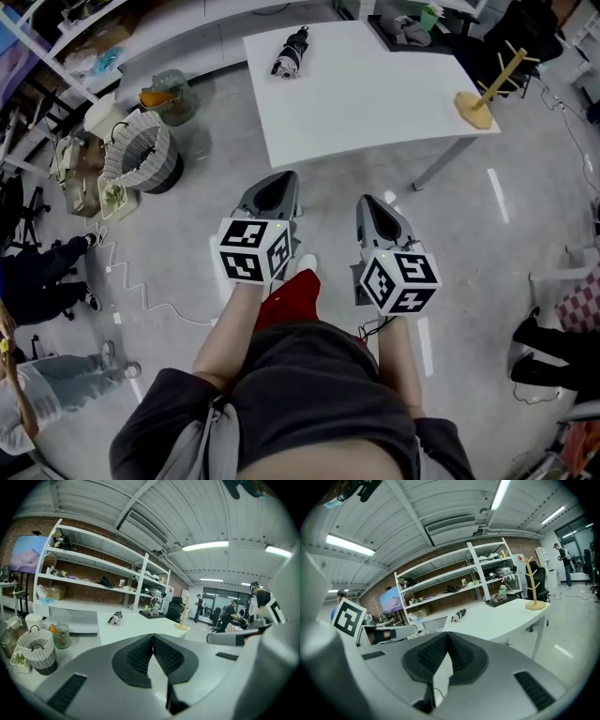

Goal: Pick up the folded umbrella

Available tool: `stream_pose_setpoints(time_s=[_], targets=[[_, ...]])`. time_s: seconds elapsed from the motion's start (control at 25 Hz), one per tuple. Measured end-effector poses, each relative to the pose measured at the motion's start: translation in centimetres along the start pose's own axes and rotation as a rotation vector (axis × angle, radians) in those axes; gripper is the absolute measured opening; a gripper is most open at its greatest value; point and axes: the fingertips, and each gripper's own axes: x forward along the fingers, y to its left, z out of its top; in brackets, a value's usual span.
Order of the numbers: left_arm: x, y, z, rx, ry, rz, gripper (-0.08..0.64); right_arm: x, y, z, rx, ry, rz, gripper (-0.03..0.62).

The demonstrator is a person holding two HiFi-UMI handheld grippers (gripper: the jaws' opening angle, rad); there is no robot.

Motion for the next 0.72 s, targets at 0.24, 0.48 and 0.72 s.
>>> stream_pose_setpoints(time_s=[0.24,0.48,0.72], targets=[[3.3,3.9,1.5,-0.009,0.01,0.014,0.014,5.1,0.1,1.4,-0.003,0.019,0.016,0.018],[6.1,6.7,2.6,-0.014,0.021,0.008,0.014,9.0,-0.6,2.6,-0.003,0.032,0.0,0.018],[8.1,8.6,3.9,-0.001,0.02,0.005,0.014,12.5,-0.6,4.0,-0.013,0.031,0.008,0.018]])
